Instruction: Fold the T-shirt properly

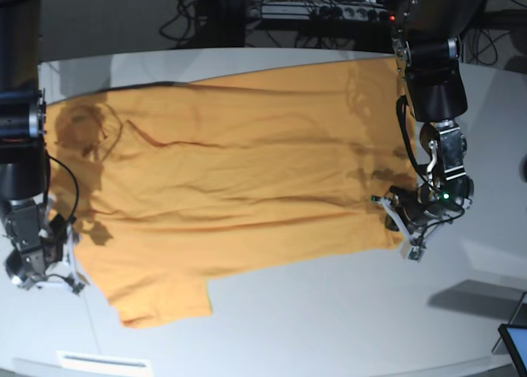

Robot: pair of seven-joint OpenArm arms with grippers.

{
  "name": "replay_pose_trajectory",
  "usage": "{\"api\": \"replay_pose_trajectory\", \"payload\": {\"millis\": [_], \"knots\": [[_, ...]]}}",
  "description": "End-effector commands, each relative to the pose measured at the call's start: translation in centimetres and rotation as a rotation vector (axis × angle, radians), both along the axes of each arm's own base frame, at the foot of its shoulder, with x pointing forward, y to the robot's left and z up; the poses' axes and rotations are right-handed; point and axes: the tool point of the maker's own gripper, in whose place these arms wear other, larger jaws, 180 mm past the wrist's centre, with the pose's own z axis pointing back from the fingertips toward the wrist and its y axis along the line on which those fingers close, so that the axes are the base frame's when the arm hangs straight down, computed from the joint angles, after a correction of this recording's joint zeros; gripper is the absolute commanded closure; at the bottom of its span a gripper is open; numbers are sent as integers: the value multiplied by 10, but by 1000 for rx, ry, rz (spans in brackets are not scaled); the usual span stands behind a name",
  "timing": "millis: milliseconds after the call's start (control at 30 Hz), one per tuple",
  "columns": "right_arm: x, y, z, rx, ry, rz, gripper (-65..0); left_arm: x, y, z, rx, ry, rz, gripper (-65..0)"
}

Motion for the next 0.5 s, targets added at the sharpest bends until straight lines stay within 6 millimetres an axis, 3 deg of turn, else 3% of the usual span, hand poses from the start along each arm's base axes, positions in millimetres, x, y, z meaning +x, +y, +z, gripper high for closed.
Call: {"api": "replay_pose_trajectory", "payload": {"millis": [0,67,167,333,467], "knots": [[18,-5,25,-9,-64,-10,-421,12,4,18,5,-53,-2,0],[18,-3,25,2,-67,-13,-421,12,4,18,5,-51,-2,0],[24,6,32,152,-115,-72,-421,12,3,17,4,-51,-4,0],[27,-6,55,369,-192,-201,-414,10,4,15,3,-45,-1,0],[21,-7,46,381,-180,-209,-414,9,4,15,3,-44,-1,0]]}}
